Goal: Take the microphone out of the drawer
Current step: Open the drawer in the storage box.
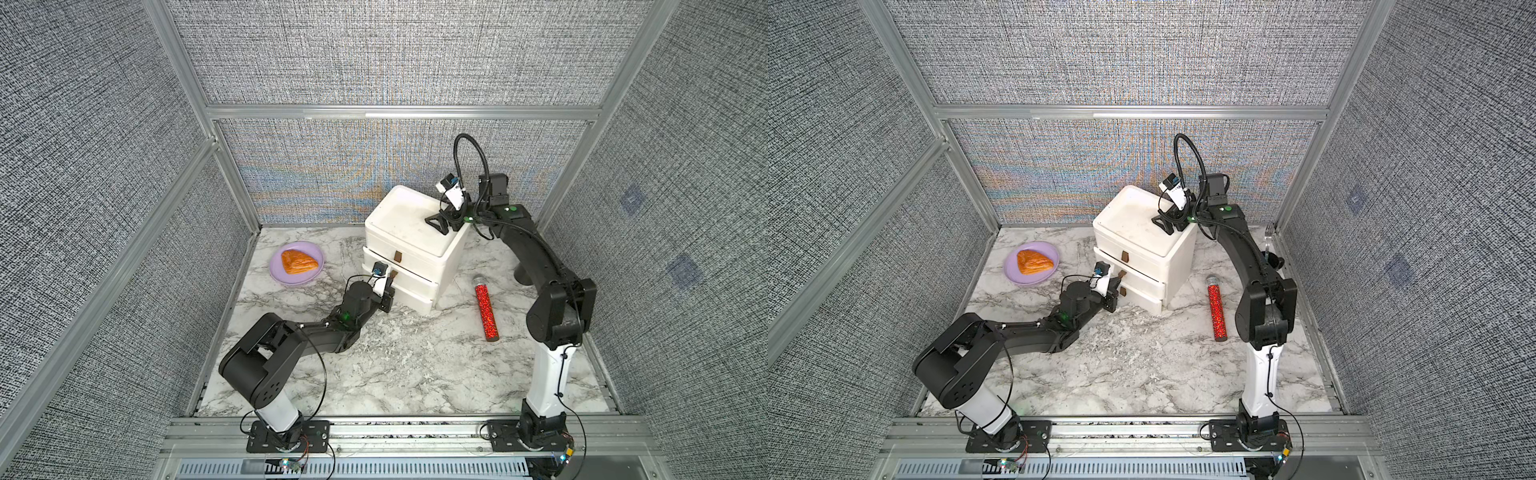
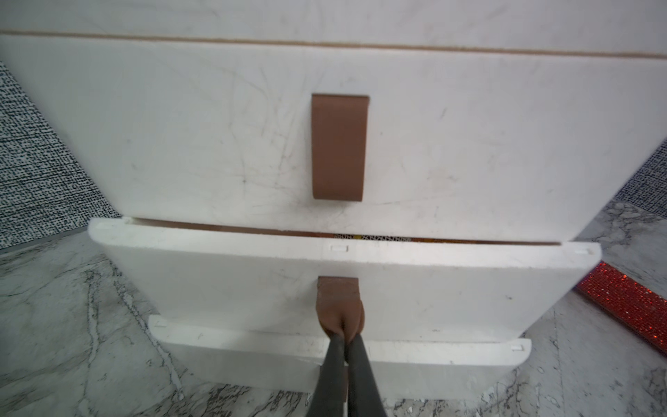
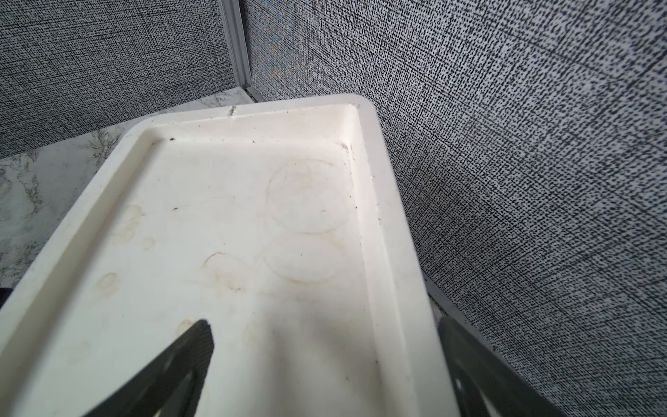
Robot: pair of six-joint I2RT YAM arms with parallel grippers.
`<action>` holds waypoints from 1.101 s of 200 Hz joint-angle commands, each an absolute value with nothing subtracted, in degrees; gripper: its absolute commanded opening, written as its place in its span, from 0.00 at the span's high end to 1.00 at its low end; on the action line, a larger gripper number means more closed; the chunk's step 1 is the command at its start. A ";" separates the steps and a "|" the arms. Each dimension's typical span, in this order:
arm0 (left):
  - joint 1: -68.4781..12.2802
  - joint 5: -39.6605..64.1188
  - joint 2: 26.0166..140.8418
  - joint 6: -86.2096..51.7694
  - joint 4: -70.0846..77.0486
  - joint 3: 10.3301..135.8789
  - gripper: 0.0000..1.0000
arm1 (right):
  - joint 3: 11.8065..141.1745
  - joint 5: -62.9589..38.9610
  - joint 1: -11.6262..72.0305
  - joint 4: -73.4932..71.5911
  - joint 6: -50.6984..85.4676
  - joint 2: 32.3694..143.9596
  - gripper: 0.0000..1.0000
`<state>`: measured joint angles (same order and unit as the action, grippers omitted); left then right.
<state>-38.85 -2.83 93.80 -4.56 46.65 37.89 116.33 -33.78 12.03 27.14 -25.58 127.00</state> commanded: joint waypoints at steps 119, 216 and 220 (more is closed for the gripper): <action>-39.02 -2.70 79.09 -7.72 39.59 29.07 1.00 | 115.49 -34.11 11.96 41.59 -22.16 128.60 0.02; -39.29 -6.33 69.32 -9.44 31.39 25.14 1.00 | 115.59 -33.49 11.94 41.66 -22.38 128.85 0.02; -39.29 -6.82 69.03 -9.70 30.97 25.18 1.00 | 115.57 -33.55 11.91 41.66 -22.36 128.85 0.02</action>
<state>-39.29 -4.54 70.54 -8.64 31.55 25.43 116.57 -33.98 11.92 27.40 -25.61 127.11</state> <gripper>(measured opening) 0.049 0.978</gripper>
